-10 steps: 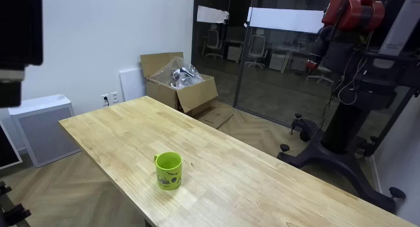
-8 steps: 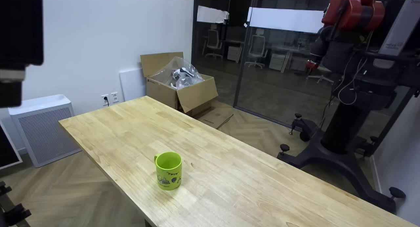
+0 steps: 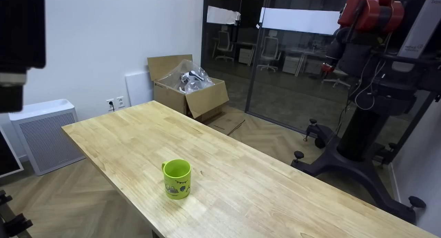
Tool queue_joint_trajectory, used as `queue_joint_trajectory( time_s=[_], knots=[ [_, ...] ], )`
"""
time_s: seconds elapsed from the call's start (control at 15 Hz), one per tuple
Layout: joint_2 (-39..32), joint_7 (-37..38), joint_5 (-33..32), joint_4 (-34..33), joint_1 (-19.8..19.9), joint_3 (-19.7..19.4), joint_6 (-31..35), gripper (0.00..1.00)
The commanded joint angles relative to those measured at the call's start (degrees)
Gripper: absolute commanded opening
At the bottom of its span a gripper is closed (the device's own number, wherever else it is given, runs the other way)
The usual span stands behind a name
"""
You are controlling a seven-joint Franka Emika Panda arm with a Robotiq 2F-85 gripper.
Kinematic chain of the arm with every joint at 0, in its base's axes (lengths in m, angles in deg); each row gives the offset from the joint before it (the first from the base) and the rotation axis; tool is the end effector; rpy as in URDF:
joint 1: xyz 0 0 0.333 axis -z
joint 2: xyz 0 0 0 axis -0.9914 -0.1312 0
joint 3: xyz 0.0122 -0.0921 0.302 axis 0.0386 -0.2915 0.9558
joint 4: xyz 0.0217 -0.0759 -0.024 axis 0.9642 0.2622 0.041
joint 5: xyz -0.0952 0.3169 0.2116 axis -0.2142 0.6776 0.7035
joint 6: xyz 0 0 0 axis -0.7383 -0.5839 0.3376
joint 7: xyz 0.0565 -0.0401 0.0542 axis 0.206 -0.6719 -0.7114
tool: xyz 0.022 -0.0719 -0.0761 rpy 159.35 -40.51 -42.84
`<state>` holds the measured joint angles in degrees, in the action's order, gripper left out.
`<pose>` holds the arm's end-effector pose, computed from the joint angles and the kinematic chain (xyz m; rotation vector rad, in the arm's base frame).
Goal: Move the green mug cup to the left side of the table
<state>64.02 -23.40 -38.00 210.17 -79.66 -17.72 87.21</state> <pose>0.2687 -0.0768 0.4866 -3.0368 -0.2395 0.3840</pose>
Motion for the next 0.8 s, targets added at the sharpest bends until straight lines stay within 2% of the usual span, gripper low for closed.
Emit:
queue_joint_trajectory(
  time_s=[0.0,0.13,0.33,0.73],
  knots=[
    [0.0,0.2,-0.1,-0.1,-0.4,-0.3,-0.1,1.0],
    [1.1,2.2,-0.2,0.7,0.2,0.4,2.4,1.0],
    [0.1,5.0,-1.2,0.6,1.5,0.5,13.1,1.0],
    [-6.6,5.9,-5.5,0.0,5.0,-0.2,40.9,1.0]
  ],
)
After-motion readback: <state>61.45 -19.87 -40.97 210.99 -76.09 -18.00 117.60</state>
